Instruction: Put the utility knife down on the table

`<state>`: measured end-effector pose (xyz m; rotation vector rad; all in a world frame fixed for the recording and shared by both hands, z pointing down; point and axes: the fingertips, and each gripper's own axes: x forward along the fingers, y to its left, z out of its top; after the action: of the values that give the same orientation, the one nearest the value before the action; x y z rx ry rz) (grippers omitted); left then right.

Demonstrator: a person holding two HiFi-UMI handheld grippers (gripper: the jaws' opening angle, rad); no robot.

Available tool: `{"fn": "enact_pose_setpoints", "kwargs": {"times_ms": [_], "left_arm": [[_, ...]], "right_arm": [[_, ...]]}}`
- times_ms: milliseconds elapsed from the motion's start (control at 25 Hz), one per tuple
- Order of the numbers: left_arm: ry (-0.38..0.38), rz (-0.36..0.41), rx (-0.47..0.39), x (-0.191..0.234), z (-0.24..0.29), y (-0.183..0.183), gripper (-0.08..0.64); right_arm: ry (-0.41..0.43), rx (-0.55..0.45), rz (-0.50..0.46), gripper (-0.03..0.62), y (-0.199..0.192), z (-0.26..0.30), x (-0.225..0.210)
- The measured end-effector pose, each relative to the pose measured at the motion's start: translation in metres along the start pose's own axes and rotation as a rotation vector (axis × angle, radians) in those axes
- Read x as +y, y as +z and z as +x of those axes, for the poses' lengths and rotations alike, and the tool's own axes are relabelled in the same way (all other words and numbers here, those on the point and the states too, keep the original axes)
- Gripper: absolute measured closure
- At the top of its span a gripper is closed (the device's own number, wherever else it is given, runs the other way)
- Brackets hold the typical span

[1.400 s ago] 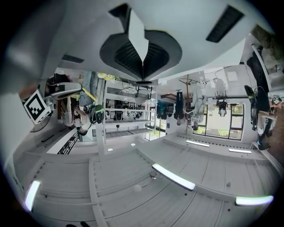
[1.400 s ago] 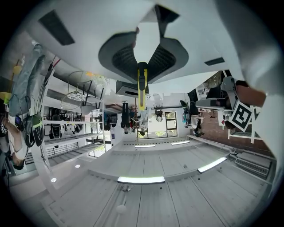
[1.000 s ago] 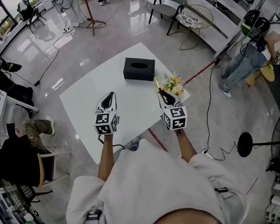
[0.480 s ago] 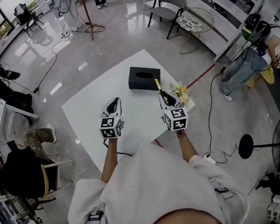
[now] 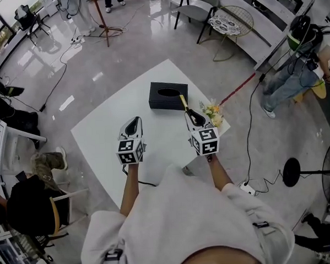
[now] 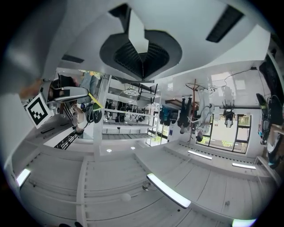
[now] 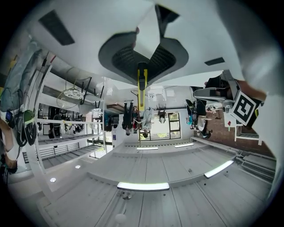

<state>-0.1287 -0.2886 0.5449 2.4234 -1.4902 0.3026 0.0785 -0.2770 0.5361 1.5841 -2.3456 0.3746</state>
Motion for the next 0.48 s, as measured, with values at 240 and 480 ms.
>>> {"fn": "enact_pose_setpoints", "kwargs": {"times_ms": [240,480], "left_arm": [[0.029,0.004,0.018,-0.005,0.009,0.000,0.537],[0.038,0.005,0.027,-0.009,0.011,0.000,0.537]], "right_arm": [[0.036,0.010,-0.001,0.509,0.000,0.008,-0.009],[0.064,0.032,-0.002,0.509,-0.006,0.013,-0.010]]}}
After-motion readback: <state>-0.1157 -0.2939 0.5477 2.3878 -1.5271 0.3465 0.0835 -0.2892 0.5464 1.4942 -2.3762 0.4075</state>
